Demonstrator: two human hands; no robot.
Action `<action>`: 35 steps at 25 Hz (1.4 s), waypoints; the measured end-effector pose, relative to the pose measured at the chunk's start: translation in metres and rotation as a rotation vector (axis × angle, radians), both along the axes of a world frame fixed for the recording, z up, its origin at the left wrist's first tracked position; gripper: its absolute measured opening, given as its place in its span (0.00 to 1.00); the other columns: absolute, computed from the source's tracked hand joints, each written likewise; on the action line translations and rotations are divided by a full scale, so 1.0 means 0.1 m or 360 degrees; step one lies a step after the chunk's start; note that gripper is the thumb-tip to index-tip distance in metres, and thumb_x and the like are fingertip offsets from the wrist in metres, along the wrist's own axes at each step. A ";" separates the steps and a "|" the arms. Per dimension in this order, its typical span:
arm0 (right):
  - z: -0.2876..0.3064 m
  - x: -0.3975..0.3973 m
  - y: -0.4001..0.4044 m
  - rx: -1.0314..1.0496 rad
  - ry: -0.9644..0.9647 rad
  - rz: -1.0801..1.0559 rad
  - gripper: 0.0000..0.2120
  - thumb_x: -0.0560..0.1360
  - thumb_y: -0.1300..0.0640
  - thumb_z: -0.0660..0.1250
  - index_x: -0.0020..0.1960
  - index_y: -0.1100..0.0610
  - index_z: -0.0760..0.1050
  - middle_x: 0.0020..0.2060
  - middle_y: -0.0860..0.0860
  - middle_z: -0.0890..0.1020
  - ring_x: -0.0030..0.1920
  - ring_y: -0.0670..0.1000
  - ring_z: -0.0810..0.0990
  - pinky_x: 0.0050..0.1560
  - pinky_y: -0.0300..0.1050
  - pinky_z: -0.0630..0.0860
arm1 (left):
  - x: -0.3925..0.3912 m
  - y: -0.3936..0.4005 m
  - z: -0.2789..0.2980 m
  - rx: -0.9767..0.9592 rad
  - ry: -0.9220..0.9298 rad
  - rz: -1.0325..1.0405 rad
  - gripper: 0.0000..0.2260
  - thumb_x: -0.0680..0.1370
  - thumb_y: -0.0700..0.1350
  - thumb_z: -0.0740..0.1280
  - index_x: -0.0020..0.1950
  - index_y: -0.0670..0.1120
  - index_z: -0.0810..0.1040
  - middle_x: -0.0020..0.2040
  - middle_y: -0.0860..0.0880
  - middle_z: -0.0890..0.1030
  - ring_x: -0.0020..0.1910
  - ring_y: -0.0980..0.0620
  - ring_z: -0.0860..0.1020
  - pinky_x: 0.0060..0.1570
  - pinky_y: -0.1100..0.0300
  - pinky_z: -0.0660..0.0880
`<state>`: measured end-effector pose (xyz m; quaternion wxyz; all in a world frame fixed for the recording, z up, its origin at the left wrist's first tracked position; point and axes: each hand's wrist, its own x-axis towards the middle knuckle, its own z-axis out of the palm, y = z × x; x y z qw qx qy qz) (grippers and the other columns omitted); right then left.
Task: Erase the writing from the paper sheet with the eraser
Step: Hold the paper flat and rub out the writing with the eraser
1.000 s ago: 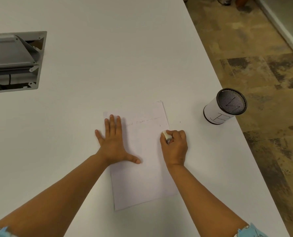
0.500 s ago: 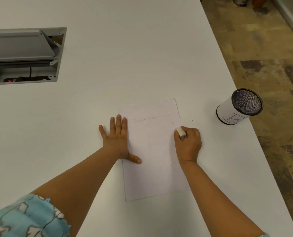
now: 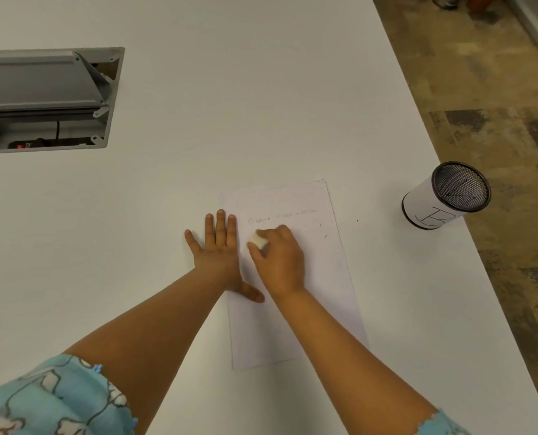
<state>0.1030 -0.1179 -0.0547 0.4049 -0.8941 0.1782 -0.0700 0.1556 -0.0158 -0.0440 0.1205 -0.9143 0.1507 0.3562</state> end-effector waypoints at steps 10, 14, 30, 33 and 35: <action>-0.06 0.03 -0.12 0.0070 0.0119 -0.0142 0.13 0.71 0.57 0.69 0.54 0.61 0.77 0.50 0.57 0.78 0.47 0.56 0.79 0.48 0.43 0.74 | 0.00 -0.03 0.04 0.0036 0.0053 0.0028 0.71 0.52 0.77 0.68 0.63 0.41 0.18 0.69 0.41 0.22 0.69 0.39 0.25 0.66 0.31 0.41; -0.05 0.08 -0.32 0.0040 0.0100 -0.0210 0.12 0.71 0.57 0.69 0.53 0.62 0.78 0.49 0.58 0.78 0.46 0.57 0.79 0.44 0.40 0.72 | 0.01 -0.03 0.06 0.0023 0.0074 0.0020 0.71 0.53 0.76 0.68 0.66 0.41 0.20 0.70 0.41 0.22 0.69 0.40 0.25 0.67 0.32 0.43; 0.00 0.06 0.06 0.0087 0.0183 -0.0067 0.13 0.72 0.58 0.68 0.54 0.62 0.77 0.51 0.58 0.78 0.48 0.56 0.79 0.47 0.42 0.73 | -0.01 -0.06 0.07 0.0079 0.0060 0.0006 0.70 0.54 0.76 0.67 0.65 0.40 0.19 0.70 0.40 0.23 0.70 0.39 0.26 0.68 0.32 0.45; -0.01 0.11 -0.17 0.0036 0.0161 -0.0077 0.13 0.72 0.57 0.68 0.54 0.62 0.77 0.50 0.59 0.77 0.48 0.58 0.78 0.47 0.45 0.73 | 0.01 -0.04 0.06 0.0059 0.0062 -0.0003 0.71 0.53 0.77 0.67 0.65 0.41 0.19 0.70 0.40 0.22 0.70 0.39 0.26 0.67 0.32 0.44; -0.02 0.16 -0.46 0.0004 0.0171 -0.0406 0.12 0.71 0.57 0.68 0.52 0.62 0.77 0.50 0.59 0.77 0.47 0.58 0.78 0.45 0.42 0.72 | 0.02 -0.02 0.05 0.0033 0.0060 -0.0003 0.71 0.53 0.77 0.67 0.66 0.41 0.20 0.70 0.41 0.23 0.69 0.39 0.26 0.67 0.32 0.43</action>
